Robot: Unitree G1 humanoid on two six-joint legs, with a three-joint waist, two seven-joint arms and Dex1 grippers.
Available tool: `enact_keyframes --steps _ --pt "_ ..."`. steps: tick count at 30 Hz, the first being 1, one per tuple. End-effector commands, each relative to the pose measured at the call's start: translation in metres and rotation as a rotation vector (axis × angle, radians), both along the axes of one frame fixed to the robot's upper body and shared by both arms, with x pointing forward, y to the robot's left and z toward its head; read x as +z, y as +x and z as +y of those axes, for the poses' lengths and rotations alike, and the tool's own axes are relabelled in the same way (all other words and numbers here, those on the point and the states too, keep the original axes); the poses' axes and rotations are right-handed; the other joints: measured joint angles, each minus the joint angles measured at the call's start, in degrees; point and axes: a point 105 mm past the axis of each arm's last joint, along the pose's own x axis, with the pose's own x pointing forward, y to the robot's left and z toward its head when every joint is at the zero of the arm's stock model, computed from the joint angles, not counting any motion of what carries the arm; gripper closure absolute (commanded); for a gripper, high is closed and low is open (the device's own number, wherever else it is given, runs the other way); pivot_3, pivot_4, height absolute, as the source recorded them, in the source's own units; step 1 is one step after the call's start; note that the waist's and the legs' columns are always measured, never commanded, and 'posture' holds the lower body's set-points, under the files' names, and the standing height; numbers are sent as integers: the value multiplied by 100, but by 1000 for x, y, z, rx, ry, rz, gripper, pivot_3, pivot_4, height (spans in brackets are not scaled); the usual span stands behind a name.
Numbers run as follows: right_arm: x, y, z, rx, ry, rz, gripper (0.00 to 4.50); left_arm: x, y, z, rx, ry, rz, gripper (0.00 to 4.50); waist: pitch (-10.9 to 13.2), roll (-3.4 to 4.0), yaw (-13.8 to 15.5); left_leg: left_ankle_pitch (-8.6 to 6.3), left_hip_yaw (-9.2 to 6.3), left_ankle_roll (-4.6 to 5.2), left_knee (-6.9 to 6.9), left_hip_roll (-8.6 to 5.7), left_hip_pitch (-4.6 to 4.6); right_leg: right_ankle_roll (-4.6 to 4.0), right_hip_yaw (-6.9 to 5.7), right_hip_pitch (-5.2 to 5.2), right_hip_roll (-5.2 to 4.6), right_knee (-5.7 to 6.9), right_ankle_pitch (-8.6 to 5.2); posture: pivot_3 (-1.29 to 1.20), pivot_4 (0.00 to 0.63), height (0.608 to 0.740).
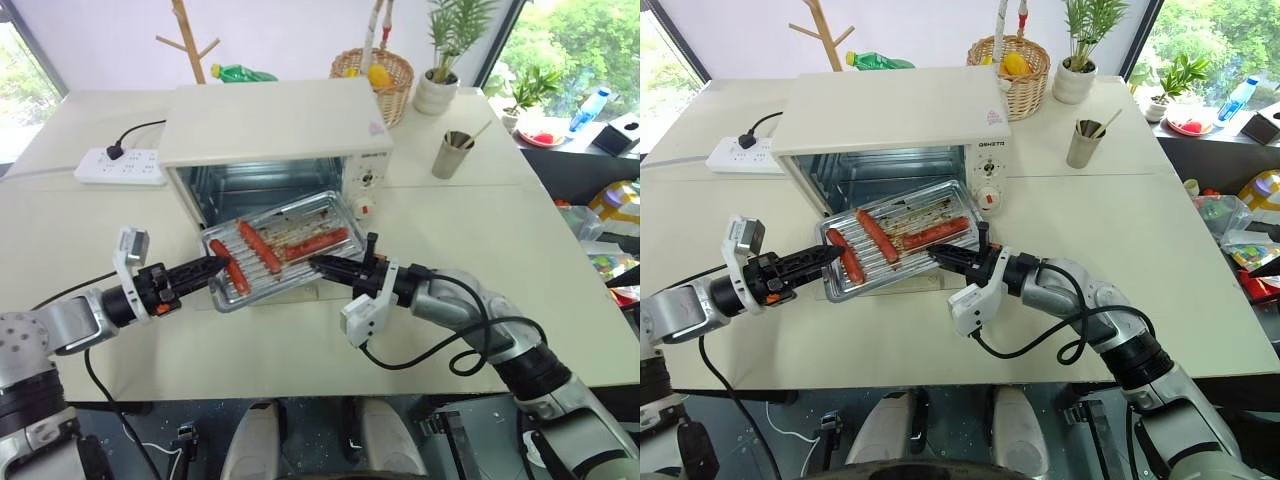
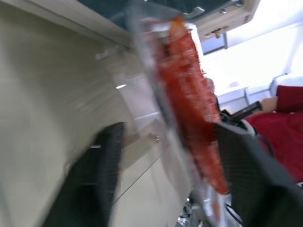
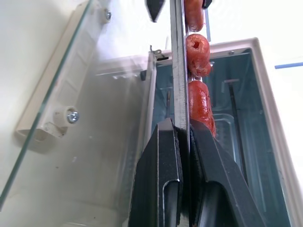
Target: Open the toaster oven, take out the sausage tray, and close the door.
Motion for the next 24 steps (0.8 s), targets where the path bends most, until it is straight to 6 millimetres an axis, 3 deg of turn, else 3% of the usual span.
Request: enact_keyframes --steps 1,14,24 --pt "28 -4 5 30 82 -78 4500 4 2 5 18 13 -7 2812 0 0 -5 0 0 0 0 -1 0 0 0 0 0 0 0 0 150 740" --pt "23 0 2 3 74 -78 4500 20 -10 32 36 -23 -25 2812 0 0 -3 0 1 0 -2 1 2 -2 2 0 -1 0 -1 0 150 740" --pt "24 -1 2 16 63 -87 4500 10 -3 17 0 -22 2 2812 0 0 11 0 1 0 -2 1 2 -10 2 0 -6 -1 -6 0 150 740"
